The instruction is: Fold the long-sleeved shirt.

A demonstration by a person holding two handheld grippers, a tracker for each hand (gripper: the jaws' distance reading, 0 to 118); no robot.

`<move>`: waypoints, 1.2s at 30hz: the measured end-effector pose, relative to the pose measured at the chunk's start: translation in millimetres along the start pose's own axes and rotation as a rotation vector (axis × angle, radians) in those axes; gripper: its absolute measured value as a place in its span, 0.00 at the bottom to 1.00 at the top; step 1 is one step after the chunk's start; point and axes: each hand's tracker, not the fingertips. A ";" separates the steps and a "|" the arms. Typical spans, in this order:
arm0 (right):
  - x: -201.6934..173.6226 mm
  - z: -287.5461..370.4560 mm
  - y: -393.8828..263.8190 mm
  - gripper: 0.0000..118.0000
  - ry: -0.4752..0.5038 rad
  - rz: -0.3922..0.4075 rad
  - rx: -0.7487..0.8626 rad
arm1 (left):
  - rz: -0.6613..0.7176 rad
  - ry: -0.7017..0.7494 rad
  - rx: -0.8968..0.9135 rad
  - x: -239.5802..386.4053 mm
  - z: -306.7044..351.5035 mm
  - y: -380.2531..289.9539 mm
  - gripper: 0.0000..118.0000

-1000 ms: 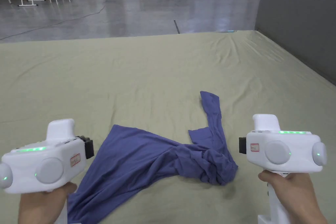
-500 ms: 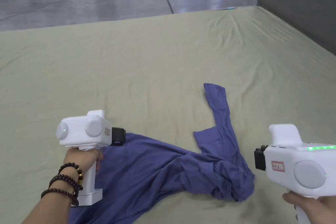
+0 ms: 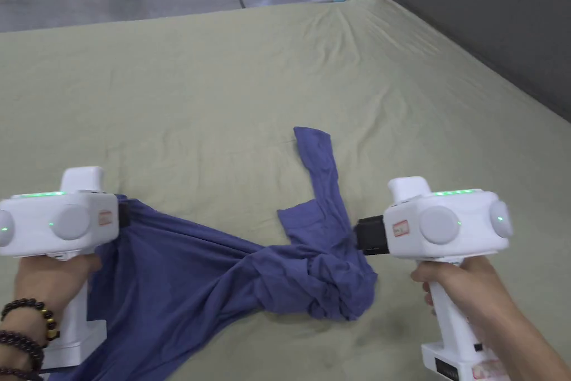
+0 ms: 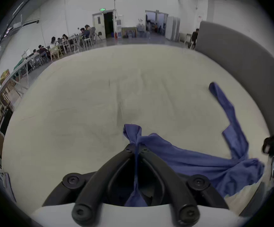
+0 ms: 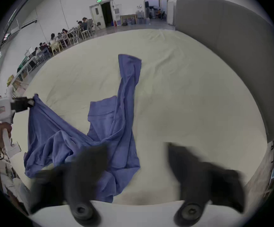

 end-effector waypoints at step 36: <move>-58.6 160.0 203.9 0.04 0.070 0.111 0.538 | 0.083 0.021 0.548 -50.4 207.9 169.8 0.00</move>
